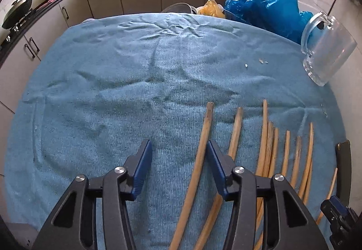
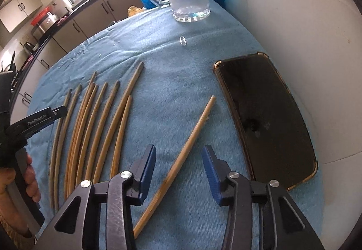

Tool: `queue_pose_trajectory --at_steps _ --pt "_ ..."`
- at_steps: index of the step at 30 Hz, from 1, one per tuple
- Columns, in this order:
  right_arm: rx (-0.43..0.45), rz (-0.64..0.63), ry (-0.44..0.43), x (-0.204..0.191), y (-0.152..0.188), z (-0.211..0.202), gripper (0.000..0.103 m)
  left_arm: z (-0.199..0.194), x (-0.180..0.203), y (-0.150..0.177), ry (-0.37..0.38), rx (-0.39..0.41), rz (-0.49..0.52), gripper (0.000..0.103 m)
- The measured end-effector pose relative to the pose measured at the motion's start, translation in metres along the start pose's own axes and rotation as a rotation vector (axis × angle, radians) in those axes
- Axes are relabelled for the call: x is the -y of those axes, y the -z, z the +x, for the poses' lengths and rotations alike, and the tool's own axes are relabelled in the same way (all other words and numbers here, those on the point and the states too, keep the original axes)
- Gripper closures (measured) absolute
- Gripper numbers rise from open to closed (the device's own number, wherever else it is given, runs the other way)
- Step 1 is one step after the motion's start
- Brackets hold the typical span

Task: Organize utensils
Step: 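Close the left gripper on a wooden chopstick while the right gripper grasps another, then lift the chopsticks upright and carry both grippers to the black holder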

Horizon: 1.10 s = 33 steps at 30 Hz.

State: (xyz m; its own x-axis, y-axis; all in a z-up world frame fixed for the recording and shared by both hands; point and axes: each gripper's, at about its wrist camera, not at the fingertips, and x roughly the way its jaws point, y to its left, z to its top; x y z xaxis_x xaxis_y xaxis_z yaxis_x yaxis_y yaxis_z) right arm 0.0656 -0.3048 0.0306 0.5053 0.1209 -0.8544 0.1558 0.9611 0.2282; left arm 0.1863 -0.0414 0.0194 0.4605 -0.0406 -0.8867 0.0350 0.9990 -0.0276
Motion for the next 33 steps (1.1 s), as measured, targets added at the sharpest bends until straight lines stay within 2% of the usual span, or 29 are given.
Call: queue_pose_trajectory --at_steps 6,12,13,17,18,19,22,26,33 --pt "-0.051 -0.021 0.042 -0.008 -0.014 0.008 0.061 0.004 0.006 -0.005 -0.028 -0.005 0.020 0.054" --pt "-0.147 -0.050 0.080 -0.016 -0.027 0.016 0.063 0.008 0.010 -0.014 -0.037 -0.034 0.034 0.054" --pt "-0.165 -0.055 0.086 -0.018 -0.029 0.018 0.065 0.009 0.010 -0.015 -0.040 -0.040 0.033 0.054" --pt "-0.199 -0.073 0.129 -0.023 -0.039 0.025 0.084 0.011 0.012 -0.018 -0.039 -0.044 0.047 0.055" --pt "-0.200 -0.076 0.135 -0.024 -0.041 0.026 0.086 0.010 0.013 -0.018 -0.028 -0.040 0.057 0.068" --pt "-0.200 -0.080 0.143 -0.025 -0.042 0.027 0.089 0.009 0.016 -0.017 -0.020 -0.034 0.076 0.096" --pt "-0.187 -0.082 0.132 -0.027 -0.044 0.028 0.094 0.003 0.019 -0.012 -0.004 -0.048 0.099 0.096" --pt "-0.131 -0.055 0.032 -0.022 -0.036 0.019 0.096 -0.018 0.012 -0.002 0.049 -0.017 0.058 0.096" --pt "0.019 -0.042 -0.106 -0.020 -0.008 -0.036 0.096 -0.080 -0.003 0.026 0.164 0.074 0.002 0.096"
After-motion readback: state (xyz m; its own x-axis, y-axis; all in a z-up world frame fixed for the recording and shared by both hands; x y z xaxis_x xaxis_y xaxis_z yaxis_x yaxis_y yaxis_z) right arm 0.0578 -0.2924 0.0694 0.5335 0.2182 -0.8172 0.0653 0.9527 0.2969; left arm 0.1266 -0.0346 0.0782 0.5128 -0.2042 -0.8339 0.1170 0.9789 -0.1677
